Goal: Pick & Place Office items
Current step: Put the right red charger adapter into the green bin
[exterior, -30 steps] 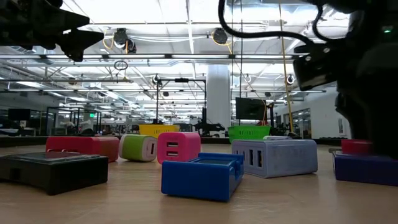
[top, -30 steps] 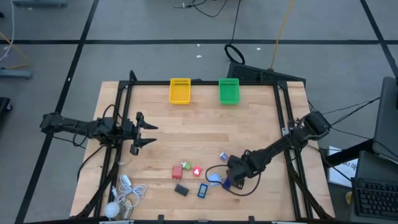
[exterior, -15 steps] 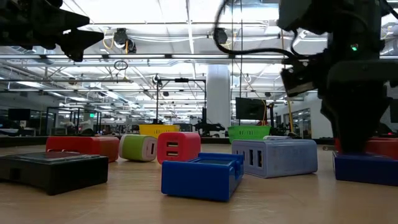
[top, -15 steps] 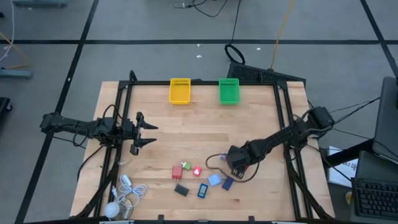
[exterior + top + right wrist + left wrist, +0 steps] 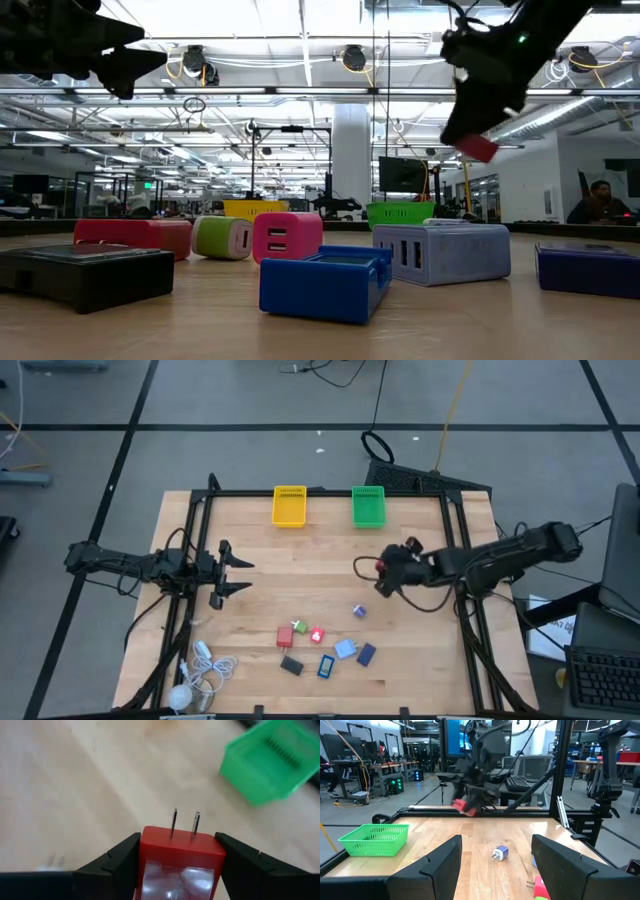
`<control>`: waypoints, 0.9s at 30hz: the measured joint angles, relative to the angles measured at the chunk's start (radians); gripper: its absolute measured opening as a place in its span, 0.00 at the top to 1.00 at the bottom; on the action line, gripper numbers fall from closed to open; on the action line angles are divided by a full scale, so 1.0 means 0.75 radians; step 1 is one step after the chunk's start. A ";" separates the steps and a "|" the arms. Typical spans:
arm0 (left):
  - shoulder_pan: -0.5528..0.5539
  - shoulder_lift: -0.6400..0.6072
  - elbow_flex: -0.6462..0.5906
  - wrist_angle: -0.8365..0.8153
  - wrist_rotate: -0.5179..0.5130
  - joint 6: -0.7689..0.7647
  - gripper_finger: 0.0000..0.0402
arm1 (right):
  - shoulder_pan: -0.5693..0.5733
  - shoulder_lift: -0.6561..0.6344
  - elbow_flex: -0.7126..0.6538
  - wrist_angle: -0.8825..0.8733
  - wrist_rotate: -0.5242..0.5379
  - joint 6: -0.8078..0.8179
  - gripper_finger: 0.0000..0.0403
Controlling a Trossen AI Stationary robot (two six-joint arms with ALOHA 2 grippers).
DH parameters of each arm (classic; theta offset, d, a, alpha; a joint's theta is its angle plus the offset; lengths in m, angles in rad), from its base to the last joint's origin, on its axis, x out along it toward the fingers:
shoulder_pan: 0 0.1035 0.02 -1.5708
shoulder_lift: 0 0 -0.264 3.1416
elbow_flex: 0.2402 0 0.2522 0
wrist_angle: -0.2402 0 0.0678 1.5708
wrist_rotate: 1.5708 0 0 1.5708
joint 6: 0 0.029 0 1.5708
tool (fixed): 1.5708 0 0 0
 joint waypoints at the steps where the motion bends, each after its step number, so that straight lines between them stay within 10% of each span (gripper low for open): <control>1: 0.000 0.000 0.000 0.001 0.000 0.000 0.39 | -0.045 -0.011 -0.045 0.103 -0.007 -0.080 0.47; 15: 0.000 0.000 0.000 0.001 0.000 0.000 0.39 | -0.755 0.157 -0.473 1.876 -0.235 -0.673 0.47; 27: 0.000 0.000 0.000 0.001 0.000 0.000 0.39 | -1.022 0.686 -0.155 2.007 -0.360 -0.698 0.47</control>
